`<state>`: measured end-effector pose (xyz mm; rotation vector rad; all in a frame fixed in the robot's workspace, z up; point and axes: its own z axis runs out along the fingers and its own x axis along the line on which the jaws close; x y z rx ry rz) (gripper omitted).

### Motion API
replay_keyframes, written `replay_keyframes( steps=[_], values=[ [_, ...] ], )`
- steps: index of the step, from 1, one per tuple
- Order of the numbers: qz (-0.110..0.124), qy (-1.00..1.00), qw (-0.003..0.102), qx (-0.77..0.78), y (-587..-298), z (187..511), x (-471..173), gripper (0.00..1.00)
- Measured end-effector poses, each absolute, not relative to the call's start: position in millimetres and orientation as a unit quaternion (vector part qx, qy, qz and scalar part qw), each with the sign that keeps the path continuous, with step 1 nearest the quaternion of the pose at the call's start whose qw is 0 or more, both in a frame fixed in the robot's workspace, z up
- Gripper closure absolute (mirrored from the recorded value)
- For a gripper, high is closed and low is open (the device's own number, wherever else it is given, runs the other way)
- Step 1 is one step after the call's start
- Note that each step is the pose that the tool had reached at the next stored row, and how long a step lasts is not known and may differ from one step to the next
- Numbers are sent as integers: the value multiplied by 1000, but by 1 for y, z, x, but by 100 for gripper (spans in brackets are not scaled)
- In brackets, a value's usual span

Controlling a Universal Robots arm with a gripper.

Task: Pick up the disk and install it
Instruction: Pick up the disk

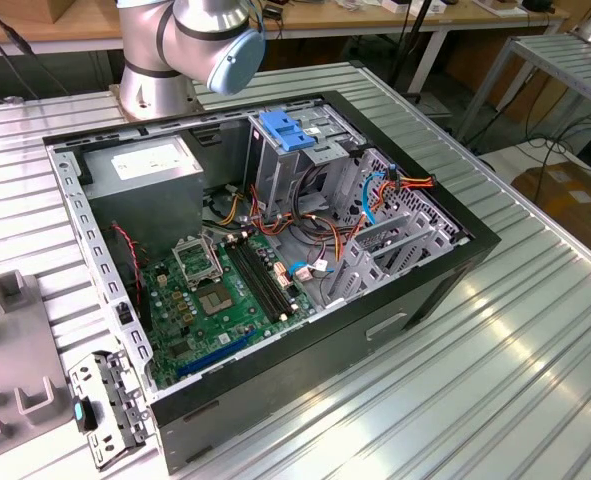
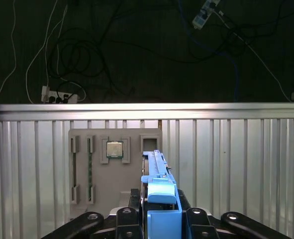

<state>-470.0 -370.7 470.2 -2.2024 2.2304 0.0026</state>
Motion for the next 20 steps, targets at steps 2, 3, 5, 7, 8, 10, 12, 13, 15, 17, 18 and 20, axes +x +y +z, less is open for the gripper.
replay_keyframes(
  steps=[2, 3, 5, 7, 8, 10, 12, 13, 15, 17, 18, 20],
  values=[
    [1, 712, 4, -703, -371, 472, -470, 63],
    [1, 712, 4, -703, -371, 473, -470, 63],
    [1, 712, 4, -703, -371, 476, -470, 63],
    [1, 712, 4, -703, -371, 480, -470, 63],
    [1, 712, 3, -703, -371, 484, -470, 63],
    [1, 712, 3, -703, -371, 487, -470, 63],
    [1, 712, 4, -703, -371, 493, -470, 63],
    [1, 712, 4, -703, -371, 494, -470, 63],
    [1, 712, 4, -703, -371, 496, -470, 63],
    [1, 712, 4, -703, -371, 496, -470, 63],
    [1, 712, 4, -703, -371, 496, -470, 63],
    [1, 712, 4, -703, -371, 496, -470, 63]
  ],
)
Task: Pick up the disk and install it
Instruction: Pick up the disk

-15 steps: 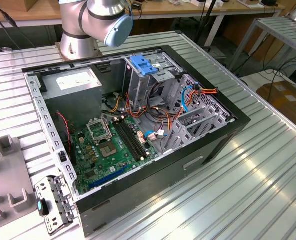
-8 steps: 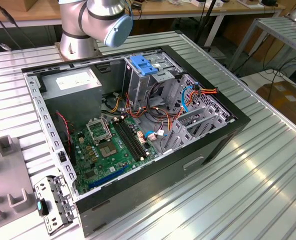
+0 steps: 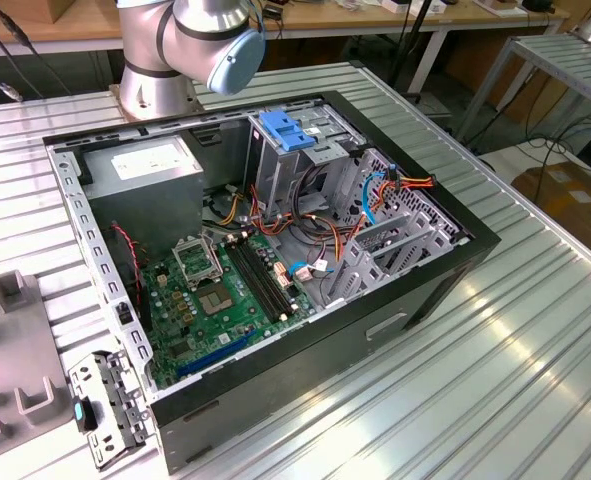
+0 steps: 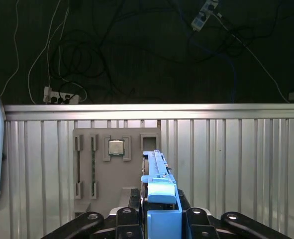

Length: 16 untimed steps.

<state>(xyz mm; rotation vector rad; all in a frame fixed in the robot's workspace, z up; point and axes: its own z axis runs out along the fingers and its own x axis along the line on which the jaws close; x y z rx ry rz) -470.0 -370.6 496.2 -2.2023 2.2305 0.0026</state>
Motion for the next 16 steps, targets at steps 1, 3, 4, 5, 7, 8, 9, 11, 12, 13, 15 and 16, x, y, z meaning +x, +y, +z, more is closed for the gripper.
replay_keyframes(
  steps=[1, 3, 4, 5, 7, 8, 9, 11, 12, 13, 15, 16],
  values=[
    [1, 712, 4, -703, -371, 496, -470, 63],
    [1, 712, 4, -703, -371, 496, -470, 63],
    [1, 712, 4, -703, -371, 496, -468, 63],
    [1, 712, 4, -703, -371, 496, -468, 63],
    [1, 712, 4, -703, -371, 496, -466, 63],
    [1, 712, 4, -703, -371, 496, -464, 63],
    [1, 712, 4, -703, -371, 496, -462, 63],
    [1, 712, 4, -703, -371, 496, -460, 63],
    [1, 712, 4, -703, -371, 496, -459, 63],
    [1, 712, 4, -703, -371, 496, -458, 63],
    [1, 712, 4, -703, -371, 496, -457, 63],
    [1, 712, 4, -703, -371, 496, -456, 63]
  ],
)
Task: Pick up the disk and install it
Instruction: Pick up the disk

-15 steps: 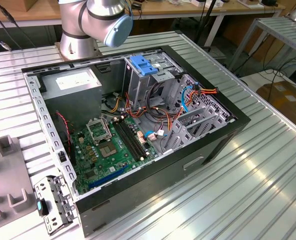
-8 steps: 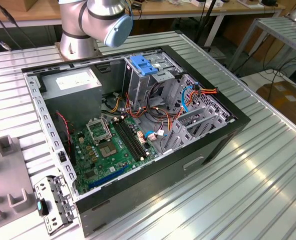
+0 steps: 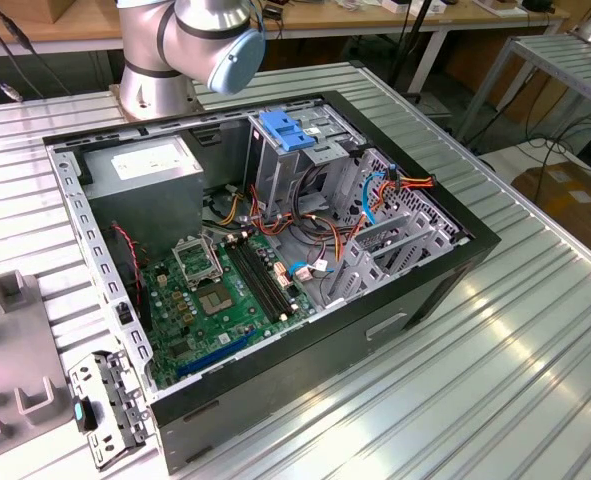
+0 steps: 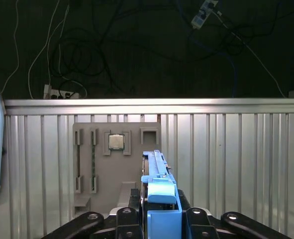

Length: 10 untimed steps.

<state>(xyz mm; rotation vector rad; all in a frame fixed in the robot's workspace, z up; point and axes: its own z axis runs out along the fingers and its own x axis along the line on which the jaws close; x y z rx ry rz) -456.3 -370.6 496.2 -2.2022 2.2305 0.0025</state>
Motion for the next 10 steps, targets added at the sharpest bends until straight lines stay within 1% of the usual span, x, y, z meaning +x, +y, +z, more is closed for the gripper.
replay_keyframes(
  steps=[10],
  values=[
    [1, 712, 4, -703, -371, 496, -454, 63]
  ],
)
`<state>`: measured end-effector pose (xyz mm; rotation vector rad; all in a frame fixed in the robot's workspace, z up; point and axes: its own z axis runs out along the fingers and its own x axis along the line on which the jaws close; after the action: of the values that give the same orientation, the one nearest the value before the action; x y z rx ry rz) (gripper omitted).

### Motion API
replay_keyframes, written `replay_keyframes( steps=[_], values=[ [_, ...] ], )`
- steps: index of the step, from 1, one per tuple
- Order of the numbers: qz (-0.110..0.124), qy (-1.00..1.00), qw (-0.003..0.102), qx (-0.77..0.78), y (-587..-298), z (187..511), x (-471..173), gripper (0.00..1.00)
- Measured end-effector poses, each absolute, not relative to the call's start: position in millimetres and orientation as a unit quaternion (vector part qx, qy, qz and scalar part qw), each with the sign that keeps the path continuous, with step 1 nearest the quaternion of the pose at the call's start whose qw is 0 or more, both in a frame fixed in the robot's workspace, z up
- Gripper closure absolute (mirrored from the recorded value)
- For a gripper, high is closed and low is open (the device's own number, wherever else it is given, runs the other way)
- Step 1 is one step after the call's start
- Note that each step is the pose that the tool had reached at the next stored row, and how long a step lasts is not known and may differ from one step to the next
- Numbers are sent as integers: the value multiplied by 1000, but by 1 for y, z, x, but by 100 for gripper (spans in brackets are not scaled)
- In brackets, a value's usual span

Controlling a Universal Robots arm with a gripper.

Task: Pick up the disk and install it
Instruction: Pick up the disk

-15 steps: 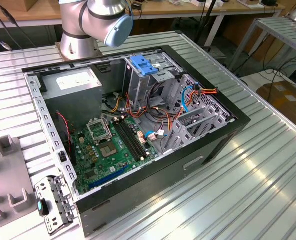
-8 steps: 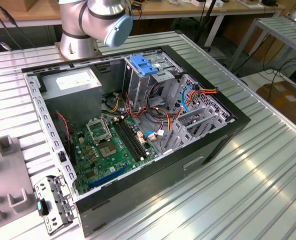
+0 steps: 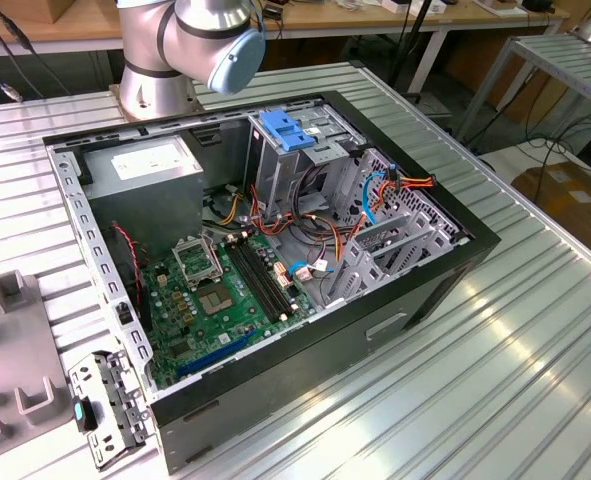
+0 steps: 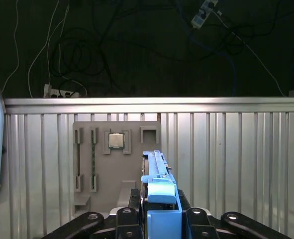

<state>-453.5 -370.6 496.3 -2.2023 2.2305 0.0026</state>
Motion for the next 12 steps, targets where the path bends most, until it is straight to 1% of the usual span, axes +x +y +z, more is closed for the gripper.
replay_keyframes(
  steps=[12],
  values=[
    [1, 712, 4, -703, -371, 496, -450, 63]
  ],
)
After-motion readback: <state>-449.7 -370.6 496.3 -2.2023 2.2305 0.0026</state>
